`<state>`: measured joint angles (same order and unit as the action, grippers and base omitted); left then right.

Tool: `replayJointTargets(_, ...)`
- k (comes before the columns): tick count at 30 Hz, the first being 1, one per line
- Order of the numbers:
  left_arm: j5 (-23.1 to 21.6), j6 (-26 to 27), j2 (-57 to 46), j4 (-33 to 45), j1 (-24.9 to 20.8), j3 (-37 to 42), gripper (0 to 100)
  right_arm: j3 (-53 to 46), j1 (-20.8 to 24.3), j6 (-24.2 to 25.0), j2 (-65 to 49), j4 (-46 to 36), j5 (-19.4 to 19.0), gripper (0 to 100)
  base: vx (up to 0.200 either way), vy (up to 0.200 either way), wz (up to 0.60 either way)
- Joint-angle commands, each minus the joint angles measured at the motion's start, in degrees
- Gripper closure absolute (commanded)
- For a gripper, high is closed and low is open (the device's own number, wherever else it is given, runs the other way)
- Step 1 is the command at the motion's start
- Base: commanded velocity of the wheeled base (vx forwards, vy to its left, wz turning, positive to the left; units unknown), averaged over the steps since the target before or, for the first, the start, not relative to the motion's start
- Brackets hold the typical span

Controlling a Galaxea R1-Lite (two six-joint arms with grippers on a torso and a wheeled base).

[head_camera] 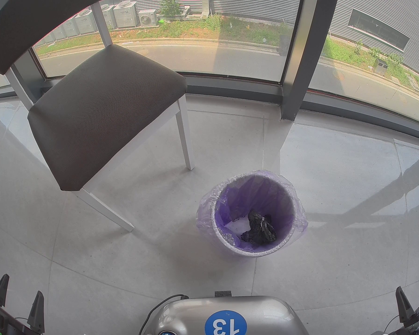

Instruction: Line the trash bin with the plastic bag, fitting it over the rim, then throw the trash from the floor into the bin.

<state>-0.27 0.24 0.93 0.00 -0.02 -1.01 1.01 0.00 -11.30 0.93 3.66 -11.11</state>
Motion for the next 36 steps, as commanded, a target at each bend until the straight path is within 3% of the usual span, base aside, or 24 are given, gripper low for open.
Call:
replayJointTargets(1,0.00,0.02,-0.93,0.00,0.02,1.01,0,-1.01,0.00,0.14,-0.66,0.03,-0.06,0,0.000,0.000,0.00)
replayJointTargets(6,0.00,-0.24,-0.93,-0.09,-0.06,1.01,0,-1.01,0.00,2.60,-0.75,0.12,1.70,0,0.000,0.000,0.00)
replayJointTargets(9,0.00,-0.33,-0.93,-0.09,0.02,1.01,0,-1.01,0.00,6.47,-0.75,-1.90,6.62,0,0.000,0.000,0.00)
replayJointTargets(13,0.09,-0.33,-0.93,-0.09,0.02,1.01,0,-1.01,0.00,9.98,-0.66,-3.48,9.44,0,0.000,0.000,0.00)
replayJointTargets(20,0.00,-0.16,-0.93,-0.09,0.02,1.01,0,-1.01,0.00,7.52,-0.66,-3.31,8.21,0,0.000,0.000,0.00)
replayJointTargets(21,-0.08,0.46,-0.93,-0.09,-0.06,1.01,0,-1.01,-0.09,4.18,-0.57,-3.22,5.66,0,0.000,0.000,0.00)
replayJointTargets(23,-0.26,0.81,-0.93,-0.09,-0.06,1.01,0,-1.01,-0.09,4.18,-0.49,-3.22,5.13,0,0.000,0.000,0.00)
replayJointTargets(28,0.44,-1.39,-0.84,-0.09,-0.06,1.01,0,-1.01,0.00,9.28,-0.66,-3.31,5.74,0,0.000,0.000,0.00)
replayJointTargets(29,0.88,-1.83,-0.84,-0.18,-0.06,1.01,0,-1.01,0.09,12.44,-0.57,-3.22,7.94,0,0.000,0.000,0.00)
replayJointTargets(36,0.18,0.28,-0.93,-0.09,-0.06,1.01,0,-1.01,0.00,10.51,-0.57,-3.31,8.64,0,0.000,0.000,0.00)
